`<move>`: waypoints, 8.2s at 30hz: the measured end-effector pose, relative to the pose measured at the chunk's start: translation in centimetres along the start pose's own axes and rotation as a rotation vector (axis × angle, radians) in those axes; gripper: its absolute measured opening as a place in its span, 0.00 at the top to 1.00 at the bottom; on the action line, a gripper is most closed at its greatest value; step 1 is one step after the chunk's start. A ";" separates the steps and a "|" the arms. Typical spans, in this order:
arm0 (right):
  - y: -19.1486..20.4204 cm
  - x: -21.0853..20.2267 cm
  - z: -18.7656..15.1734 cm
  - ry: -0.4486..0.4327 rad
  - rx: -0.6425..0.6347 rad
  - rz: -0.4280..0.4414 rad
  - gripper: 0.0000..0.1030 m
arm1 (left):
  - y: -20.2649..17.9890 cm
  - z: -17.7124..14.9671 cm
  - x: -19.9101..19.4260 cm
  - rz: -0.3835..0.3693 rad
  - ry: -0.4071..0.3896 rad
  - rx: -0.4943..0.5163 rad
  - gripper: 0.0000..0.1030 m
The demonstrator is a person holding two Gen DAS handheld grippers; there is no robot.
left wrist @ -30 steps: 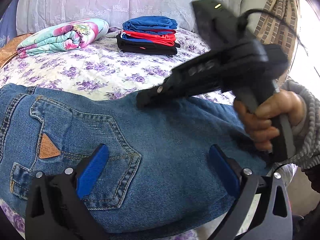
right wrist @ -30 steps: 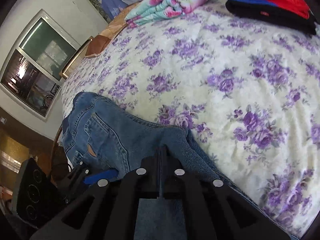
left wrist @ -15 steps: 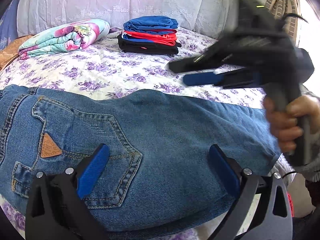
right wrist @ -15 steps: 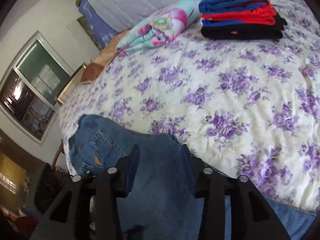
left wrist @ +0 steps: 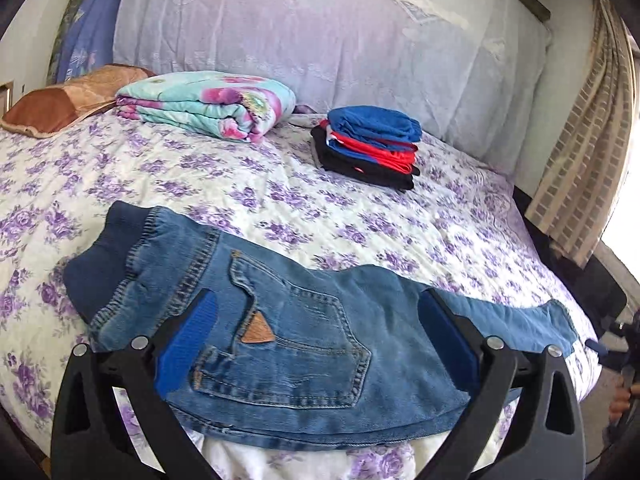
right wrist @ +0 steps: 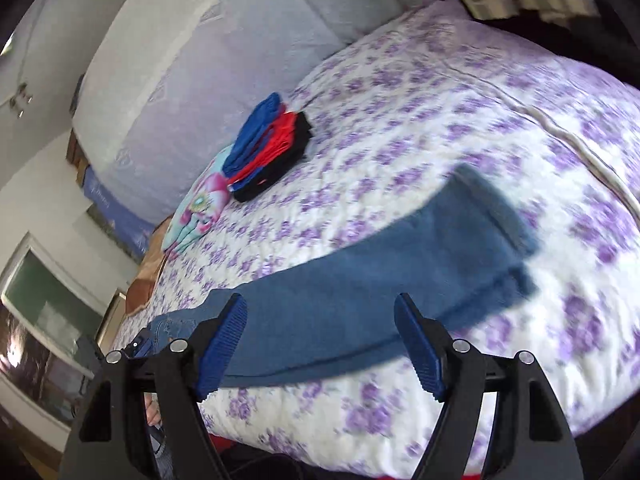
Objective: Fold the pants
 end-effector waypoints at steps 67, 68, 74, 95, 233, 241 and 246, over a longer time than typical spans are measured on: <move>17.7 8.2 -3.7 -0.370 -0.788 -0.194 0.87 | 14.7 2.7 -7.2 0.323 -0.071 -0.290 0.05; 19.3 9.4 -5.4 -0.358 -0.882 -0.213 0.87 | 14.9 2.6 -6.9 0.316 -0.061 -0.292 0.05; 22.6 18.5 -15.4 -0.182 -1.329 -0.333 0.87 | 15.0 1.8 -5.9 0.266 -0.020 -0.291 0.05; 23.2 17.6 -10.2 -0.129 -0.970 -0.270 0.44 | 15.6 0.9 -4.7 0.222 0.015 -0.288 0.05; 15.3 8.3 -4.0 -0.163 -0.764 -0.116 0.04 | -13.7 -1.5 0.8 -0.048 0.071 0.346 0.18; 16.5 16.1 -6.3 -0.003 -0.890 -0.216 0.30 | -14.0 -3.4 6.4 0.057 0.200 0.376 0.13; 14.3 17.4 -6.6 0.024 -0.860 -0.215 0.28 | -12.0 -4.5 8.3 0.003 0.247 0.239 0.04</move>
Point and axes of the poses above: each gripper's, at about its wrist camera, not at the fingertips, and x roughly the way its jaws point, y to its left, z to its top, the point moved 2 cm from there along x, roughly the way its jaws point, and after that the axes turned 3 degrees about x, right-handed, at the moved point
